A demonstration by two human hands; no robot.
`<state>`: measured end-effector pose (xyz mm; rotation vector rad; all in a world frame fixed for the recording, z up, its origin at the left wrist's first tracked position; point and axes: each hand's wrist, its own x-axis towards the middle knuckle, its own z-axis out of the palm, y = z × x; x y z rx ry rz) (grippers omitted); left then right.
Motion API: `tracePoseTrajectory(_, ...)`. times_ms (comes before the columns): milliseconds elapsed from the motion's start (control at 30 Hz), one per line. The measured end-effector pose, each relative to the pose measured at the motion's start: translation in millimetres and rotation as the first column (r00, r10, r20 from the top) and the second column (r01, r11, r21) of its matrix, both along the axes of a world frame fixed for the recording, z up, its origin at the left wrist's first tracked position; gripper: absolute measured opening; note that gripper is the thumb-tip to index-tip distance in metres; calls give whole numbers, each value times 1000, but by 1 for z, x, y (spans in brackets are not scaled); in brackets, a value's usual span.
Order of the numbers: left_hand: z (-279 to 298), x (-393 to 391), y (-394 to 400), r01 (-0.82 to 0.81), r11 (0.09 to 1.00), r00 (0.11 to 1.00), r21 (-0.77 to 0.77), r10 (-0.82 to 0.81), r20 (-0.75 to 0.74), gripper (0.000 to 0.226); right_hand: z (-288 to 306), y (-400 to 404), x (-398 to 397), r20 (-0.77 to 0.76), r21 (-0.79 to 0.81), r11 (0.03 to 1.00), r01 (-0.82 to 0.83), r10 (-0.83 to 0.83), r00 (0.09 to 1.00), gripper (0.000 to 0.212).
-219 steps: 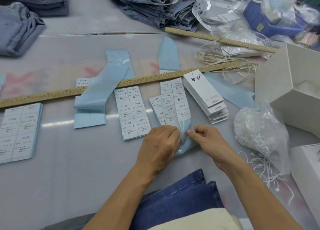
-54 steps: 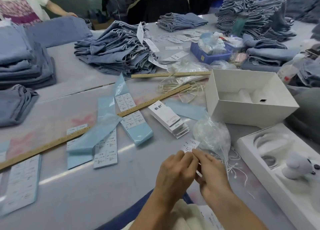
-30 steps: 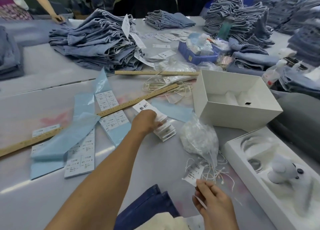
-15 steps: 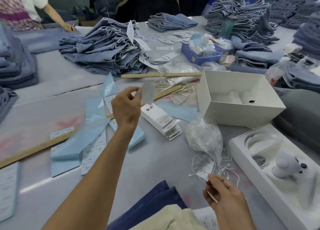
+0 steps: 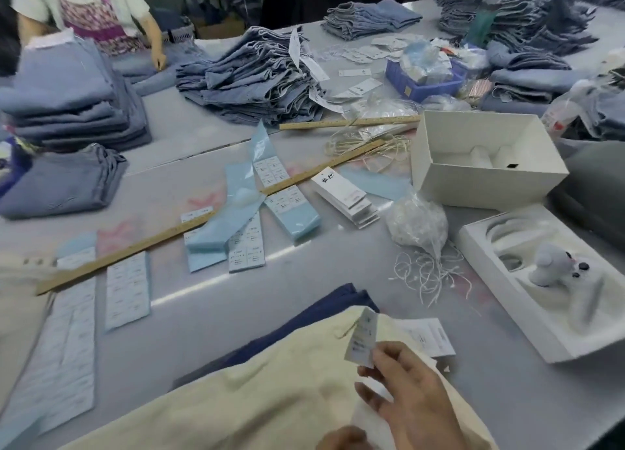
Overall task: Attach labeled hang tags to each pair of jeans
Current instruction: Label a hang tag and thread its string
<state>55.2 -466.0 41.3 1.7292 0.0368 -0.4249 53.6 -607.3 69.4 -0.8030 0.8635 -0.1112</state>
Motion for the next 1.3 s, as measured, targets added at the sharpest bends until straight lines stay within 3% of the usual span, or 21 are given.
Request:
tracePoseTrajectory(100, -17, -32, -16, -133, 991, 981, 33, 136, -140, 32, -12, 5, -17, -2, 107, 985, 137, -138, 990, 24)
tracePoseTrajectory(167, -15, -32, -21, -133, 983, 983, 128, 147, -107, 27, -11, 2, -26, 63, 191, 973, 130, -144, 988, 12)
tracePoseTrajectory(200, -12, -25, -21, -65, 987, 992, 148, 80, -93, 20, -9, 1, -30, 106, 220, 971, 94, -120, 987, 4)
tracePoseTrajectory(267, -5, -2, -24, 105, 981, 985, 166, -80, -153, 9, -3, -3, -38, 187, 229, 973, 37, -81, 979, 15)
tracePoseTrajectory(400, 8, 20, -36, 335, 927, 930, 171, -295, -219, 17, -2, -14, -48, 265, 225, 973, 51, -111, 958, 15)
tracePoseTrajectory(567, 8, 28, -25, 476, 879, 822, 26, -433, -370, 20, -8, -16, -61, 356, 204, 979, -5, -69, 932, 4)
tracePoseTrajectory(633, 2, 23, -15, 370, 925, 847, -84, -373, -379, 13, -10, -15, -61, 320, 183, 983, 19, -78, 944, 5)
tracePoseTrajectory(700, -3, 11, -5, 240, 947, 868, -212, -308, -389, 7, -10, -11, -63, 257, -46, 998, -35, 45, 965, 6)
tracePoseTrajectory(733, -5, 5, -1, 187, 945, 877, -268, -284, -388, 8, -9, -9, -65, 196, -233, 967, -107, 154, 968, 6)
tracePoseTrajectory(800, -8, -4, 3, 133, 941, 899, -312, -247, -361, 20, -7, -5, -70, 22, -559, 792, -246, 310, 950, 12)
tracePoseTrajectory(867, -7, -9, 5, 101, 950, 928, -295, -197, -317, 30, -6, -6, -73, -98, -722, 618, -310, 352, 931, 19)
tracePoseTrajectory(933, -3, -11, 5, 91, 942, 937, -322, -190, -293, 21, -4, -5, -73, -157, -790, 511, -339, 366, 917, 20)
tracePoseTrajectory(1167, 8, -11, 2, 137, 908, 931, -396, -255, -262, 25, -12, 1, -66, -256, -845, 397, -360, 291, 922, 20)
tracePoseTrajectory(1300, 6, -18, -8, 100, 969, 986, -227, -127, -110, 26, -19, 6, -68, -248, -901, 281, -331, 292, 924, 24)
